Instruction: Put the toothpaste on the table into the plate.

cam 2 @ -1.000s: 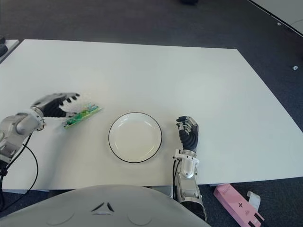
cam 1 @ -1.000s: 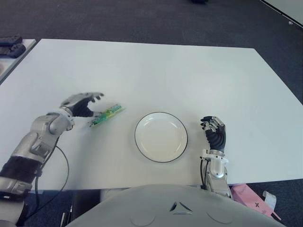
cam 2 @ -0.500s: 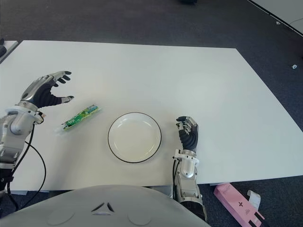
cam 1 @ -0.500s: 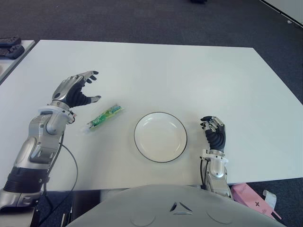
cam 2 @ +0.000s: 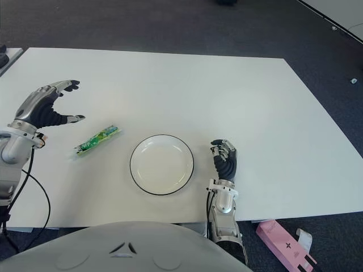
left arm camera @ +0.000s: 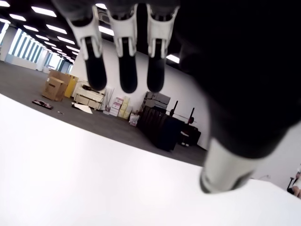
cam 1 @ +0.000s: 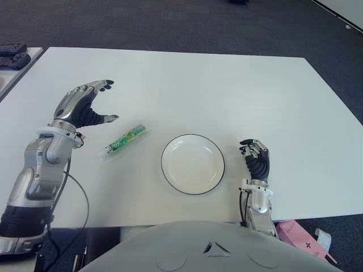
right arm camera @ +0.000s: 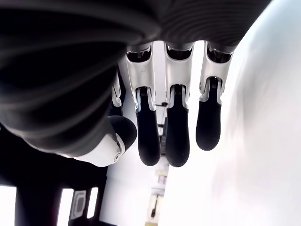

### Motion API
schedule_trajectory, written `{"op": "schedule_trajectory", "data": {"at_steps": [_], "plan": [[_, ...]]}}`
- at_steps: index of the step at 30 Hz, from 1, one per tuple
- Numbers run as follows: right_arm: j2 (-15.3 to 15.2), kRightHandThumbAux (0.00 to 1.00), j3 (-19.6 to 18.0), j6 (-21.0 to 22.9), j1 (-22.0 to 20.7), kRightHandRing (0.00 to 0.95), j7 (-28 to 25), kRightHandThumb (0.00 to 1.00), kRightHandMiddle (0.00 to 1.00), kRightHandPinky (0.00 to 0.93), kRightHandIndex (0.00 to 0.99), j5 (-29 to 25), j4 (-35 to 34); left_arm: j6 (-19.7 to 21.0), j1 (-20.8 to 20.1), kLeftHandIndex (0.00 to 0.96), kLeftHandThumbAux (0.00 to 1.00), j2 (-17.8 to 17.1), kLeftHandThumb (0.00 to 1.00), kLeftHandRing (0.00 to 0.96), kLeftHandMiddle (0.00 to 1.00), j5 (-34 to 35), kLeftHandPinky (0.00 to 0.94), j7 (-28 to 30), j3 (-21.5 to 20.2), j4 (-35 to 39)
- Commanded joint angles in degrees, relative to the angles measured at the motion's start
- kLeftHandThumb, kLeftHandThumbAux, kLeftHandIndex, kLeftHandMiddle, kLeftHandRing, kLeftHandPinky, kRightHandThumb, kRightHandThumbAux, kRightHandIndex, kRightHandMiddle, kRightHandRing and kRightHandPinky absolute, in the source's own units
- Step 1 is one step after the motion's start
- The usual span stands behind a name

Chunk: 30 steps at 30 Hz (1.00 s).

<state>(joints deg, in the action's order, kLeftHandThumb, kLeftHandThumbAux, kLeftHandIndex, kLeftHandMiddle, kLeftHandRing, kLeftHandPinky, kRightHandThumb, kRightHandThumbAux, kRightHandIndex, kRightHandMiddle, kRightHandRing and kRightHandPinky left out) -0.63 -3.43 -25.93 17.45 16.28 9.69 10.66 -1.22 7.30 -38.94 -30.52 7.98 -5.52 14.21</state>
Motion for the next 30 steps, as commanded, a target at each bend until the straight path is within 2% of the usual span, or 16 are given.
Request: {"op": "schedule_trajectory", "data": {"at_steps": [1, 6, 8, 10, 18, 22, 25, 30], "plan": [[0.1, 0.73, 0.0, -0.3, -0.4, 0.497, -0.2, 0.709, 0.487, 0.497, 0.429, 0.2, 1.1, -0.3, 1.4, 0.123, 0.715, -1.5, 0.056, 0.223, 0.206, -0.7, 0.259, 3.3, 1.2, -0.9], [0.2, 0.731, 0.0, -0.5, -0.5, 0.502, -0.2, 0.71, 0.489, 0.509, 0.429, 0.1, 1.2, -1.6, 2.3, 0.102, 0.604, -3.4, 0.051, 0.214, 0.193, -1.4, 0.247, 6.0, 2.0, -1.5], [0.3, 0.731, 0.0, -0.4, -0.5, 0.504, -0.3, 0.71, 0.489, 0.513, 0.429, -0.1, 1.0, 1.4, 3.5, 0.096, 0.568, -3.5, 0.062, 0.209, 0.189, -2.5, 0.24, 9.7, 2.3, 5.4], [0.3, 0.731, 0.0, -0.3, -0.4, 0.506, -0.4, 0.711, 0.487, 0.515, 0.429, -0.1, 0.9, 2.8, 3.8, 0.086, 0.528, -3.3, 0.084, 0.209, 0.189, -3.6, 0.247, 11.3, 2.9, 8.3], [0.4, 0.73, -0.1, -0.1, -0.4, 0.505, -0.2, 0.71, 0.485, 0.506, 0.428, 0.0, 0.9, 5.0, 3.3, 0.071, 0.458, -4.0, 0.222, 0.246, 0.205, -6.6, 0.339, 15.8, 4.3, 9.0], [0.5, 0.73, -0.1, -0.1, -0.4, 0.505, -0.1, 0.71, 0.483, 0.511, 0.429, 0.1, 0.9, 5.3, 2.6, 0.083, 0.406, -4.3, 0.321, 0.255, 0.22, -8.0, 0.305, 16.9, 5.5, 7.7], [0.5, 0.73, -0.1, -0.1, -0.4, 0.505, -0.1, 0.71, 0.485, 0.511, 0.429, 0.2, 0.9, 5.3, 2.1, 0.085, 0.374, -5.0, 0.367, 0.236, 0.213, -8.7, 0.259, 18.4, 6.4, 6.9], [0.5, 0.73, -0.1, 0.0, -0.4, 0.504, 0.1, 0.71, 0.487, 0.505, 0.428, 0.4, 0.9, 5.9, 1.6, 0.084, 0.337, -5.3, 0.419, 0.209, 0.189, -10.3, 0.244, 19.8, 7.6, 6.4]]}}
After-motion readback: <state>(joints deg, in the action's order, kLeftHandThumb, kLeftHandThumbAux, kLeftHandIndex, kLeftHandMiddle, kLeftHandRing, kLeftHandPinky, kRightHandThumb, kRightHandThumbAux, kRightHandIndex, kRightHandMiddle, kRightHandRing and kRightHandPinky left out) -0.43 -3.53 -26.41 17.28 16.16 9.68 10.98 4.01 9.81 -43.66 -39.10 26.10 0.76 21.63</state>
